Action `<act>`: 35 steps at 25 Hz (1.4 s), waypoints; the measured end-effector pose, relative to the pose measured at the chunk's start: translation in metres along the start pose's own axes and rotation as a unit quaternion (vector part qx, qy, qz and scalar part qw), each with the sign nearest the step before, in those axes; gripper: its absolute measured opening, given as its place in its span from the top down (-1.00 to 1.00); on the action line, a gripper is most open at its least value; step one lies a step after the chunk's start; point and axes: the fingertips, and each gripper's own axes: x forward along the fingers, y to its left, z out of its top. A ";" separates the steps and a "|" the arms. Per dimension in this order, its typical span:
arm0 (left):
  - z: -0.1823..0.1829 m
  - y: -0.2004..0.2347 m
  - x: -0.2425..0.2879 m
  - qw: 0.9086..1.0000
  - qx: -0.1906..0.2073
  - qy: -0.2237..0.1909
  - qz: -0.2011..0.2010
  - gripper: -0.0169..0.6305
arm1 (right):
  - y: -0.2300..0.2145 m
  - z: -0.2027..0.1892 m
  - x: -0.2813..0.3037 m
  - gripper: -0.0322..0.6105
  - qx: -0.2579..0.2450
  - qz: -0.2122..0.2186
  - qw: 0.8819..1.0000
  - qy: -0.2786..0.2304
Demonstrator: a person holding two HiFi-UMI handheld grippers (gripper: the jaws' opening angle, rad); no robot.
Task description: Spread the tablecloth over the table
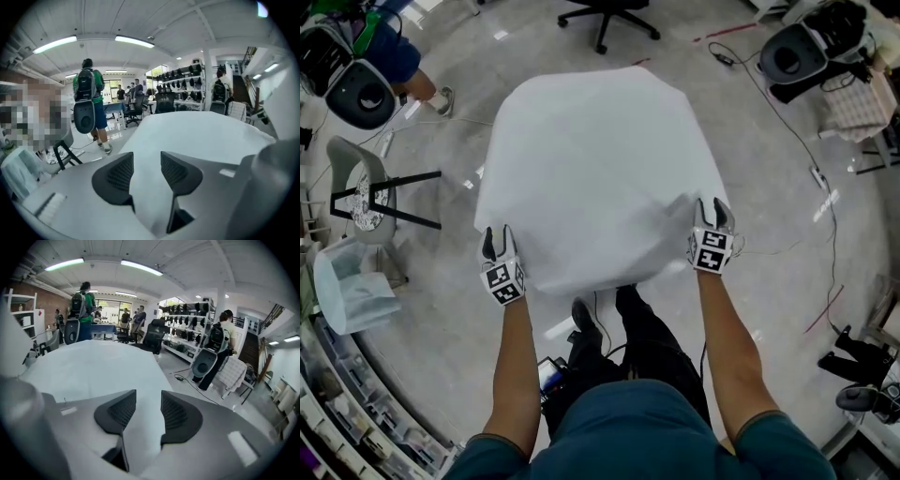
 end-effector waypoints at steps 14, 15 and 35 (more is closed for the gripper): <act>-0.018 -0.043 0.032 0.995 0.037 0.059 -0.070 0.81 | 0.052 -0.019 0.027 0.84 0.031 0.074 0.996 0.042; -0.016 -0.043 0.031 0.995 0.037 0.061 -0.073 0.82 | 0.052 -0.020 0.027 0.84 0.039 0.075 0.995 0.051; 0.235 -0.049 -0.131 0.960 0.041 -0.210 -0.180 0.95 | 0.130 0.192 -0.167 0.87 0.029 0.200 0.965 -0.167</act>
